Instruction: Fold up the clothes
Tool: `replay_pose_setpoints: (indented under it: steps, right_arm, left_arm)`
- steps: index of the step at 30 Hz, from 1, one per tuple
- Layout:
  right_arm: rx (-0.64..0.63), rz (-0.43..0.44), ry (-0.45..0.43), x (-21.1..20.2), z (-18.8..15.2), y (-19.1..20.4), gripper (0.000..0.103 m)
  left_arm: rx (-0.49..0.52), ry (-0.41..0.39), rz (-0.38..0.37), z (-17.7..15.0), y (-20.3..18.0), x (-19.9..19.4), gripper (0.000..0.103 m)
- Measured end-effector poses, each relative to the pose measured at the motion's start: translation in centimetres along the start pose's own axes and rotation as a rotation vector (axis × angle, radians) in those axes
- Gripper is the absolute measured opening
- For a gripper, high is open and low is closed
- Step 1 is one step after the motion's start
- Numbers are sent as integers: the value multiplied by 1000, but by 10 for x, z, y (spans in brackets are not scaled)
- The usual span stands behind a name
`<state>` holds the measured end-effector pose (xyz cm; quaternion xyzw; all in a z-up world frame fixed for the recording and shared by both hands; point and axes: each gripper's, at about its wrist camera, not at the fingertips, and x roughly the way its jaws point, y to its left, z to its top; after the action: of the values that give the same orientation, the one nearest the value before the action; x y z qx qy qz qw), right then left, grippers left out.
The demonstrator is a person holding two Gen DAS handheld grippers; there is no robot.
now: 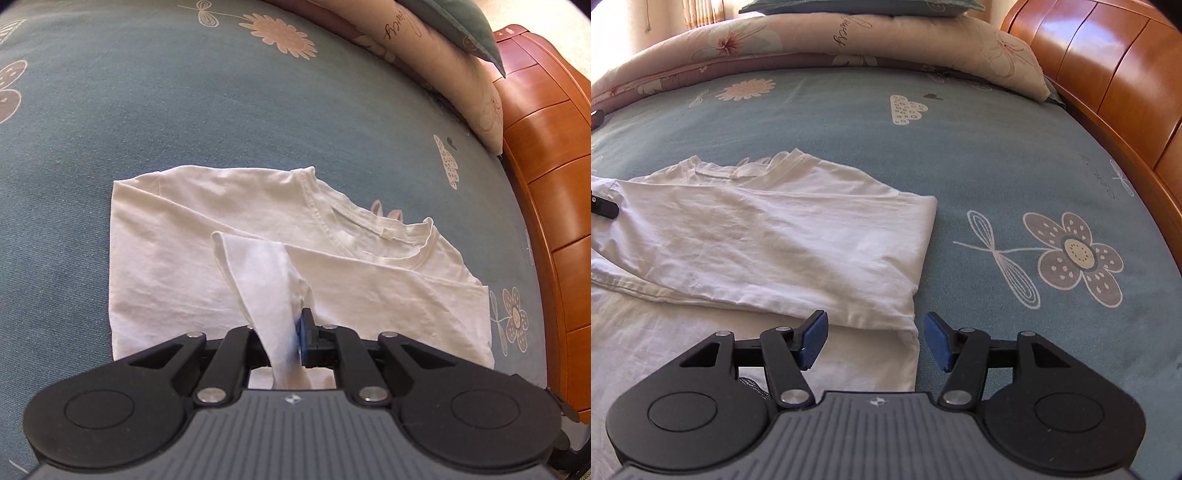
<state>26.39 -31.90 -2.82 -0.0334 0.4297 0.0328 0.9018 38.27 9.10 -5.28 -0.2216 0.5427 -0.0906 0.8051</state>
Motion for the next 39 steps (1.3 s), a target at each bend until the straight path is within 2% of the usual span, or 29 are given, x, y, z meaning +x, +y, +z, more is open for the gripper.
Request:
replay_pose_setpoints:
  steps: [2, 4, 5, 8, 11, 13, 14, 15, 17, 21, 25, 27, 29, 32, 36, 37, 39]
  right_arm:
    - [-19, 6, -2, 12, 4, 3, 49]
    - [-39, 8, 8, 28, 7, 7, 34]
    - [-49, 9, 13, 35, 9, 9, 32]
    - [-79, 11, 28, 59, 13, 14, 32]
    - [-39, 38, 19, 62, 8, 4, 32]
    - [-35, 43, 28, 59, 7, 3, 33]
    - [-34, 45, 33, 58, 6, 2, 33]
    - [-32, 48, 37, 57, 6, 1, 33]
    - [-28, 53, 46, 55, 5, 0, 33]
    - [-21, 63, 65, 51, 4, -3, 33]
    - [-14, 73, 83, 46, 2, -6, 34]
    - [-2, 75, 75, 42, 2, -9, 34]
    - [23, 76, 51, 36, 3, -14, 36]
    - [46, 77, 93, 46, -2, -21, 39]
    - [54, 104, 77, 45, -12, -27, 40]
    - [68, 112, 73, 44, -13, -30, 40]
    - [78, 123, 63, 44, -15, -32, 41]
  left_arm:
    - [-5, 10, 15, 1, 5, 5, 8]
    - [-19, 23, 19, 0, 9, 13, 8]
    - [-7, 23, 28, -1, 9, 15, 8]
    - [7, 27, 38, -4, 10, 23, 9]
    - [16, 32, 31, -6, 14, 26, 12]
    - [14, 31, 36, -5, 18, 21, 17]
    - [20, 27, 43, -5, 19, 18, 25]
    - [31, 20, 58, -5, 20, 13, 32]
    - [52, 13, 102, -5, 21, 3, 38]
    - [112, 4, 188, -2, 17, -16, 43]
    - [175, -4, 280, -2, 5, -25, 42]
    - [240, -14, 255, -12, -16, -26, 42]
    - [311, -1, 173, -11, -58, -9, 43]
    - [418, 19, 48, -11, -121, 17, 44]
    - [457, 125, -195, -16, -217, 75, 45]
    - [463, 150, -244, -16, -243, 87, 45]
    - [458, 209, -301, -21, -273, 113, 45]
